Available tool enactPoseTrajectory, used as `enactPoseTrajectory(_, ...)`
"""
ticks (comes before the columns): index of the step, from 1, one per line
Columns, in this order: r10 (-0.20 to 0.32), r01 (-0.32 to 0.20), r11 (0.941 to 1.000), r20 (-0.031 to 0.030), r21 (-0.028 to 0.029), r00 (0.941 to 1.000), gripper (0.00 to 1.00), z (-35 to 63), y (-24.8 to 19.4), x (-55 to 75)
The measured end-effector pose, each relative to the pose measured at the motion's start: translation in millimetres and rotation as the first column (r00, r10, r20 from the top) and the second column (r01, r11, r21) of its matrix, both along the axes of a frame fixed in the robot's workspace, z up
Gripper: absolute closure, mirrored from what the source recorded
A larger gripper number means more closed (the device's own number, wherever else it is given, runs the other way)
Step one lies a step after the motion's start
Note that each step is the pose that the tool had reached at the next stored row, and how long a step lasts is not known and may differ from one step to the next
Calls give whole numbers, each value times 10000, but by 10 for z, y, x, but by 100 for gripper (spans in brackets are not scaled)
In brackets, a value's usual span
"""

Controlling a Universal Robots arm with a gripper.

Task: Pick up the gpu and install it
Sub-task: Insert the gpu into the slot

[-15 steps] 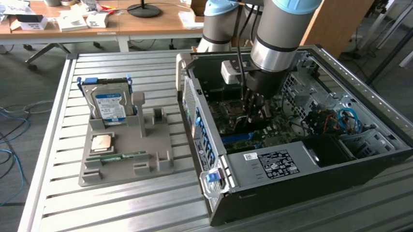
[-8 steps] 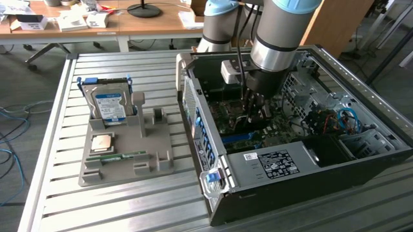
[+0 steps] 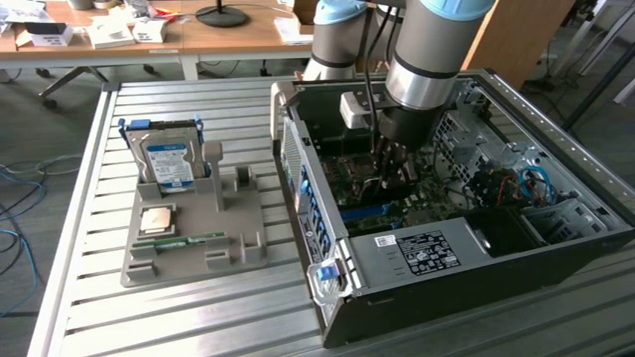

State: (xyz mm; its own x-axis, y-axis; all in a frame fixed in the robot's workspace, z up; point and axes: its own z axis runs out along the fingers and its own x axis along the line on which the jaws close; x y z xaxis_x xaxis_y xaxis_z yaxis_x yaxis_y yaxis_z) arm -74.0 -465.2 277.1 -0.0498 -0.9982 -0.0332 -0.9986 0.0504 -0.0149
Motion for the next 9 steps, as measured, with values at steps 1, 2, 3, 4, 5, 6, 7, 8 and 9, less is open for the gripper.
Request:
enactPoseTrajectory(1, -2, 2, 10000, 1, 0, 10000, 74, 0, -1, 1)
enactPoseTrajectory(2, -3, 3, 10000, 0, 0, 10000, 74, 0, -1, 1)
enactPoseTrajectory(3, -5, 5, 10000, 0, 0, 10000, 74, 0, -2, 1)
enactPoseTrajectory(4, -7, 7, 10000, 0, 0, 10000, 74, 0, -2, 1)
enactPoseTrajectory(5, -13, 13, 10000, 0, -1, 10000, 74, 0, -2, 1)
enactPoseTrajectory(6, -17, 17, 10000, 0, 0, 10000, 74, 0, -2, 1)
enactPoseTrajectory(7, -18, 18, 10000, 0, -1, 10000, 74, 0, -2, 1)
enactPoseTrajectory(8, -18, 18, 10000, 0, -1, 10000, 74, 0, -2, 1)
enactPoseTrajectory(9, -19, 19, 10000, 0, -1, 10000, 74, 0, -2, 1)
